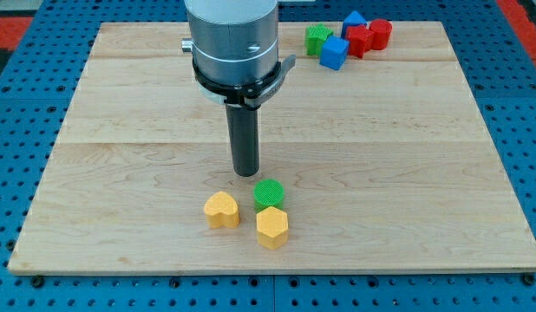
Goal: Move the arm towards the center right of the board
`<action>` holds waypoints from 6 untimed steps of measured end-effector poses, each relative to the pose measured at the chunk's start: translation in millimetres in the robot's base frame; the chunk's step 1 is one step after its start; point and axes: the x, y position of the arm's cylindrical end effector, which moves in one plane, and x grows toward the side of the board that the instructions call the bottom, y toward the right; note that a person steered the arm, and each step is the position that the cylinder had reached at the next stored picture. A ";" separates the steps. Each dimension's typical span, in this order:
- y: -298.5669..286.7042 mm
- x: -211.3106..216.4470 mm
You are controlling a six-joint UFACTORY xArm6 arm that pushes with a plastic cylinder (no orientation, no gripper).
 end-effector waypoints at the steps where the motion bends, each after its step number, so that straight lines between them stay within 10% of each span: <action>1: 0.0 0.0; 6: 116.0 0.6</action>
